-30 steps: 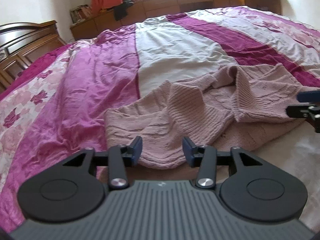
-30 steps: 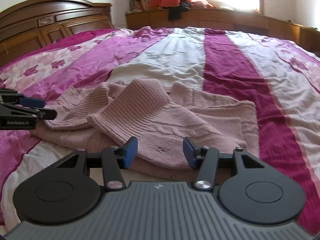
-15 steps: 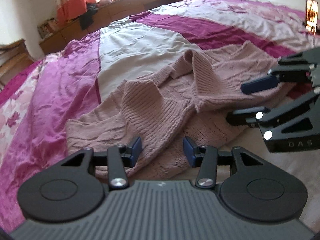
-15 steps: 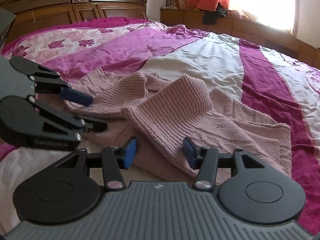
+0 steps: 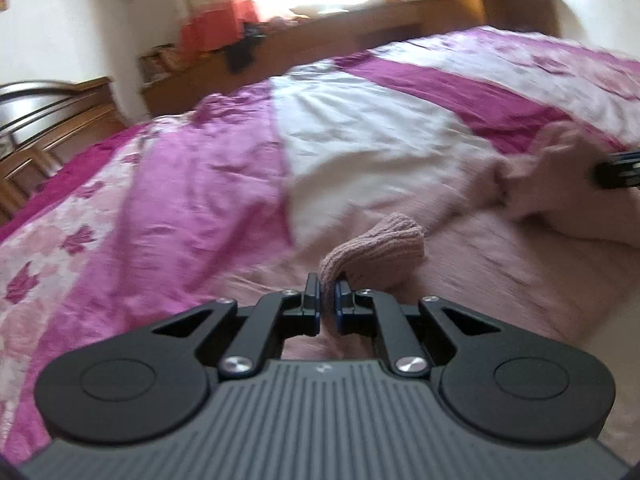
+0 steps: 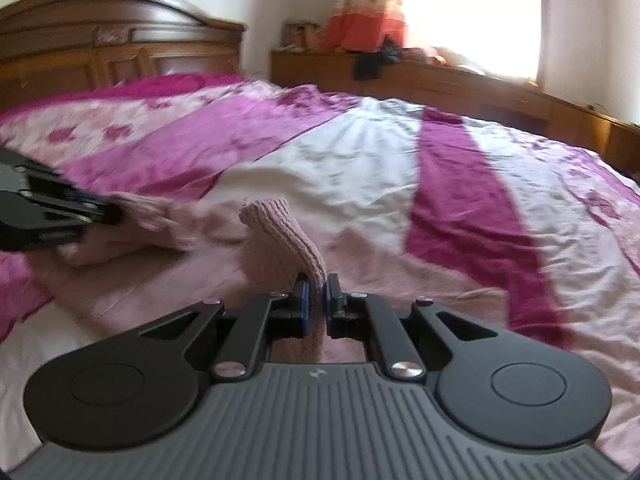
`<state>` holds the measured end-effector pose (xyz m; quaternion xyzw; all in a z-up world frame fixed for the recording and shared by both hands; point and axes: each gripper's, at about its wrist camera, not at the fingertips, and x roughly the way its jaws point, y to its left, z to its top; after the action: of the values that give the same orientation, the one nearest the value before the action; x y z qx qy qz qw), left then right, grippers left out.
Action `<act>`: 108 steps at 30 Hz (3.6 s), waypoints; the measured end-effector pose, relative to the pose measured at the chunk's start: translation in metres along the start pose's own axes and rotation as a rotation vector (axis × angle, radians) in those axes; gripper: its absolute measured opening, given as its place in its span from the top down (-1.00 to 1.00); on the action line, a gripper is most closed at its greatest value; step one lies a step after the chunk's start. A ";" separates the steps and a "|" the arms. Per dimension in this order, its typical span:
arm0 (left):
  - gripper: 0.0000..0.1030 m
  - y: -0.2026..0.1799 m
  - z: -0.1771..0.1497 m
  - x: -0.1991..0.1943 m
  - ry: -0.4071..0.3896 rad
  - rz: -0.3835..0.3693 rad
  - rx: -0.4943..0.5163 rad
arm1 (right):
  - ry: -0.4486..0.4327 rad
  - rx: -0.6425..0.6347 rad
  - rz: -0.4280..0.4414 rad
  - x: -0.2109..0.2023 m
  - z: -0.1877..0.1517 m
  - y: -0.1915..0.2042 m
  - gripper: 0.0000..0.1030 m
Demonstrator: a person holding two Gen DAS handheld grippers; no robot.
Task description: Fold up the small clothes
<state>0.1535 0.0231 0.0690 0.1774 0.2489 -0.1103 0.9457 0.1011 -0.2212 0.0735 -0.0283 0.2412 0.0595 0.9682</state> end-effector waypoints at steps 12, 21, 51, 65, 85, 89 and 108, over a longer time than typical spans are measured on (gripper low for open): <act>0.78 0.079 0.004 0.075 0.119 0.113 -0.172 | 0.072 0.180 -0.176 0.050 0.017 -0.108 0.85; 0.35 0.086 -0.013 0.100 0.207 0.142 -0.203 | 0.238 0.305 -0.315 0.104 -0.010 -0.166 0.82; 0.33 0.077 -0.061 -0.005 0.284 -0.166 -0.393 | 0.312 0.814 0.254 0.009 -0.056 -0.163 0.08; 0.65 0.082 -0.060 -0.002 0.282 -0.155 -0.430 | 0.339 0.659 0.268 0.013 -0.049 -0.149 0.81; 0.69 0.086 -0.042 -0.023 0.256 -0.128 -0.364 | 0.269 0.528 0.137 0.027 -0.001 -0.184 -0.10; 0.69 0.089 -0.033 -0.029 0.225 -0.125 -0.401 | 0.267 0.500 0.076 0.068 0.003 -0.178 -0.07; 0.69 0.062 -0.046 0.006 0.266 -0.115 -0.354 | 0.242 0.511 -0.104 0.092 -0.019 -0.172 0.73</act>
<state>0.1569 0.0970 0.0463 0.0073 0.3966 -0.0943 0.9131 0.1948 -0.3836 0.0184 0.1972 0.3606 -0.0565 0.9099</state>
